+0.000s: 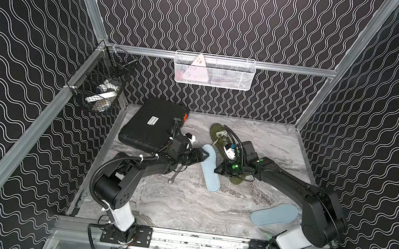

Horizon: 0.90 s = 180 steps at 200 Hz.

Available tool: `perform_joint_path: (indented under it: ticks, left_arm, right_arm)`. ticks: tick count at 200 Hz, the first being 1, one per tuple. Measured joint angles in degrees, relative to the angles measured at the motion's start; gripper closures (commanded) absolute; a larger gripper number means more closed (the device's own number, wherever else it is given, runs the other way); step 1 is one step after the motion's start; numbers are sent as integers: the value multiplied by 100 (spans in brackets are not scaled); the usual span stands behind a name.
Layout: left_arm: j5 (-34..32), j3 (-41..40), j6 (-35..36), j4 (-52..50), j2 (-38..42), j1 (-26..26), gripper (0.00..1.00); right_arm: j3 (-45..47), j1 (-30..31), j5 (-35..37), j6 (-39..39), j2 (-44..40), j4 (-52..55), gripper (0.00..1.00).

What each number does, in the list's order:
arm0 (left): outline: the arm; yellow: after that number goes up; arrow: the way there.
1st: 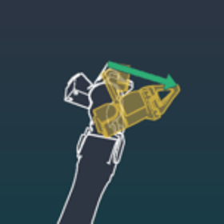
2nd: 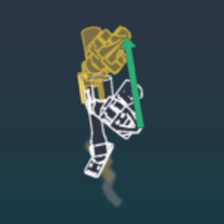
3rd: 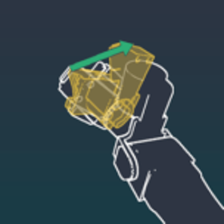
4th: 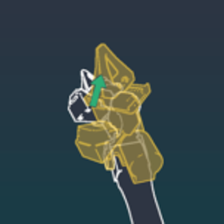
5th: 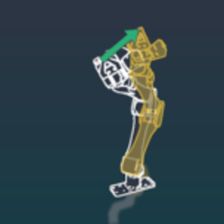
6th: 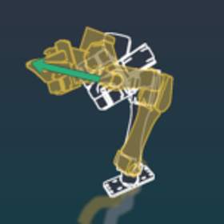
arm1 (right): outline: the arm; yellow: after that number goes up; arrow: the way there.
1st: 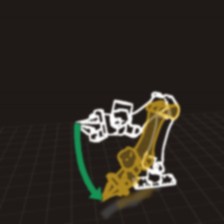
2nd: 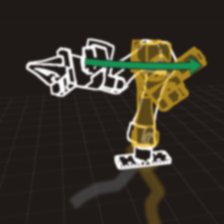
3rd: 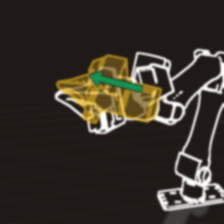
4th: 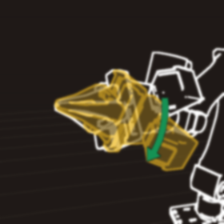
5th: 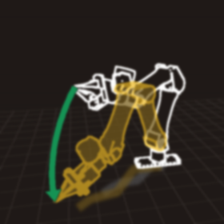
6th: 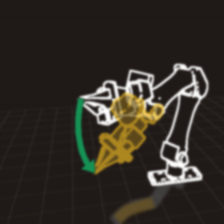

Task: Insert the insole into the shoe
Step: Pick up the insole from the center of the board.

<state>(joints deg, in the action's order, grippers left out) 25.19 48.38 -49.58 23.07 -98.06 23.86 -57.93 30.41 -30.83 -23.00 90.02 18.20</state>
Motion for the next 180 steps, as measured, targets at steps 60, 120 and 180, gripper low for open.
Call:
perform_joint_path:
  ticks: [60, 120, 180]
  left_arm:
    - [238, -225, -470, 1128, -151, 0, 100]
    - [-284, -485, -1355, 1082, 249, 2, 100]
    - [-546, -369, -1930, 601, 466, 50, 100]
  right_arm:
    - [-39, -22, 33, 188, 168, -28, 43]
    - [1025, 229, 997, 485, -640, -1261, 0]
    - [1453, 1141, 2374, 754, -520, -2824, 0]
